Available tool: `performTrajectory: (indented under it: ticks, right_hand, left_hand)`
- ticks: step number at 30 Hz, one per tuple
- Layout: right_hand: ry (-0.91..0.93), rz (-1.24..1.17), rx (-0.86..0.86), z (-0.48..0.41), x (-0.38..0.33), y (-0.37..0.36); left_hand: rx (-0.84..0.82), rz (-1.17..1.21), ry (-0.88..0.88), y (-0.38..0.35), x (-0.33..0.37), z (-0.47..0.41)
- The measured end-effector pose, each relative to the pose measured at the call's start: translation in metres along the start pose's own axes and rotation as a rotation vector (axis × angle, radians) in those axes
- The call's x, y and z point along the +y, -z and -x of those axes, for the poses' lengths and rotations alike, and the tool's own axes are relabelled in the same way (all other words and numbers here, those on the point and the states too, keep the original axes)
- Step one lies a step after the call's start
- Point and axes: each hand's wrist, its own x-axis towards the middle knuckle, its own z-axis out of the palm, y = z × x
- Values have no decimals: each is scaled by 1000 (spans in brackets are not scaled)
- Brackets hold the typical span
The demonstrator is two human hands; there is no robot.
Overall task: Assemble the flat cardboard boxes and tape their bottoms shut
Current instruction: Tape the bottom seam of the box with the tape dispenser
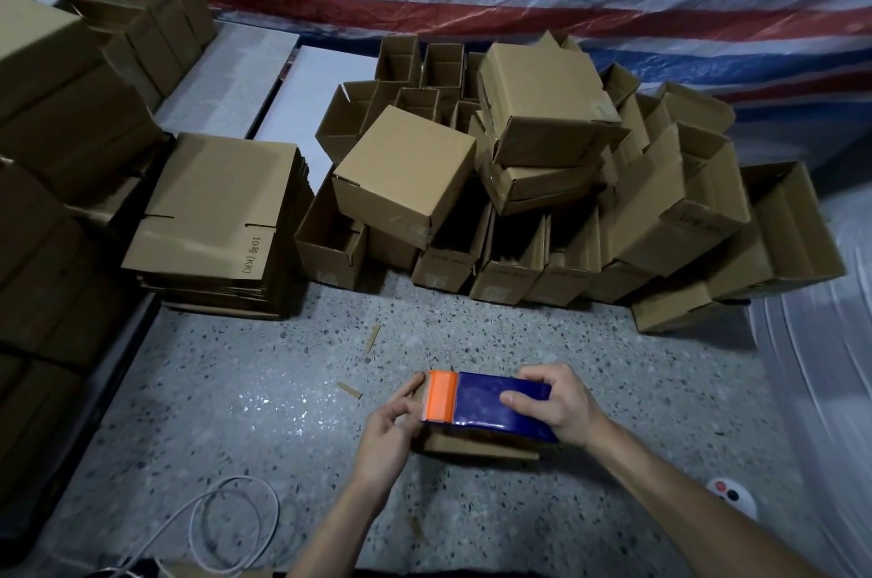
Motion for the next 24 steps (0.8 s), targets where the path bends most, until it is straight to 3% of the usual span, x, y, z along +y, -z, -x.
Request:
performTrajectory:
  ticks: [19,24]
  right_hand:
    - [25,93,-111,-6,-27,-2]
    - [1,167,-30,5,-15,27]
  left_hand:
    - [333,102,160,8,-15,-11]
    - [456,188,269,39,-30,-11]
